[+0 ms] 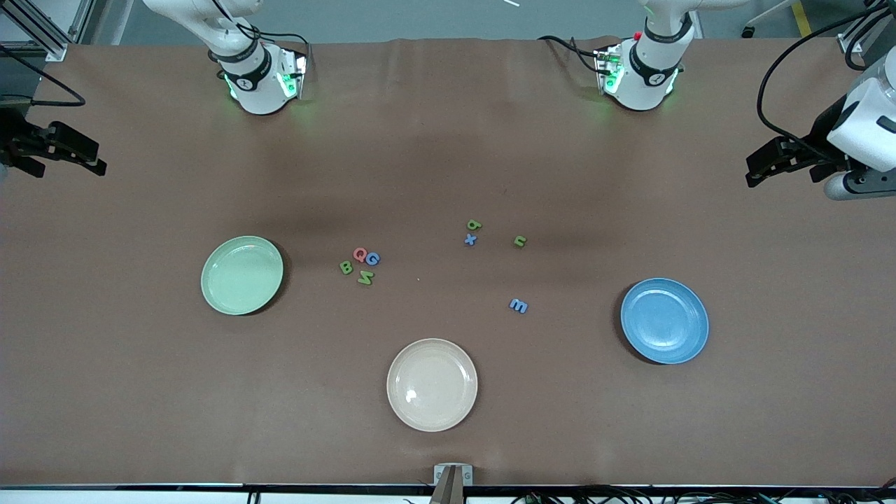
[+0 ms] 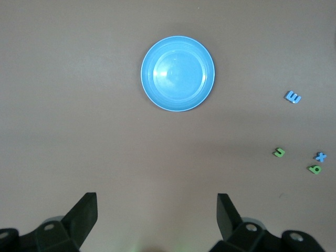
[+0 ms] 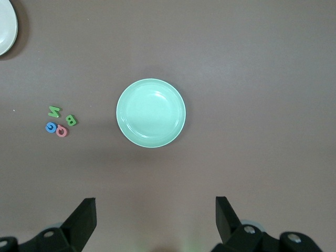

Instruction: Sort upper and lower case letters into plates

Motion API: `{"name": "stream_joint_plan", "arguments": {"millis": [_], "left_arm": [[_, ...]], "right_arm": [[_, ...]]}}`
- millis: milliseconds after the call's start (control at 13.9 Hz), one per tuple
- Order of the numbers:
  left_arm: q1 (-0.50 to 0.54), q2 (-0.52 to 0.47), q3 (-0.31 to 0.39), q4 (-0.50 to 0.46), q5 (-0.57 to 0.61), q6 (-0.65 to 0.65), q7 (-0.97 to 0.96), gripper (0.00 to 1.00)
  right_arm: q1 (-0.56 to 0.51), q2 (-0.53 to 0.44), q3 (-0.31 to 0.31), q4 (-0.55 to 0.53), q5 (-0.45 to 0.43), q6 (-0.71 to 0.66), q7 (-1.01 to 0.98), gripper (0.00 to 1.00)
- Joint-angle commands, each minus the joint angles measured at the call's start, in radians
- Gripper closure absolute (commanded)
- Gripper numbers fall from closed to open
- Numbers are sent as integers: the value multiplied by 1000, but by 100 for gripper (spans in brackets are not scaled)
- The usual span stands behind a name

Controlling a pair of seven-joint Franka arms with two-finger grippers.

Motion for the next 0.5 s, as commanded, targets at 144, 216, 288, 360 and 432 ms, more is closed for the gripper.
{"name": "stream_joint_plan", "arguments": {"millis": [144,216,288,360,432], "left_arm": [[-2,10,2,26,-1,-15,9,0],[-4,11,2,26,-1,-15,11,0],[-4,30,2,24,-2,-15,9,0],[-1,63,1,23,-2,-17,11,0],[-2,77,2,26,-10,-29,12,0]], "right_arm": [[-3,-31,14,-37,-15,1,1,0],[-3,-32,16,-37,-15,0,1,0],[-1,-32,16,-37,-15,-5,2,0],[-1,-32,16,-37,-15,-6,4,0],[-1,-32,16,-37,-15,-8,19,0]]}}
